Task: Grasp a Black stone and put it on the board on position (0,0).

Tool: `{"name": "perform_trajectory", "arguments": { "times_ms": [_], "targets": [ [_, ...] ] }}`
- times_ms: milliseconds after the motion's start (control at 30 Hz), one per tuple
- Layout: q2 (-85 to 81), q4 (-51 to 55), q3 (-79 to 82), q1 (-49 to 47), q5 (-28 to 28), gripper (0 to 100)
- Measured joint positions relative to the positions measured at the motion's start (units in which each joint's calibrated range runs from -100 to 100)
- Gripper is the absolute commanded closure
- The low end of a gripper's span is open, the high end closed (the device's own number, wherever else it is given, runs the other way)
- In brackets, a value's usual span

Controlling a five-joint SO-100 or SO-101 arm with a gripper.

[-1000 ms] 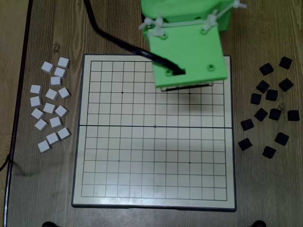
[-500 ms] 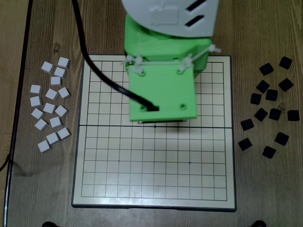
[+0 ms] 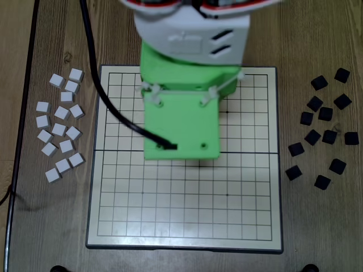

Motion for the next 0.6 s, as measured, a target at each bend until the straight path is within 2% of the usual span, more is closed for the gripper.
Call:
{"name": "perform_trajectory", "arguments": {
  "times_ms": [600],
  "targets": [
    [7.76,-7.54,-1.34,0.65,0.00,94]
  ]
}}
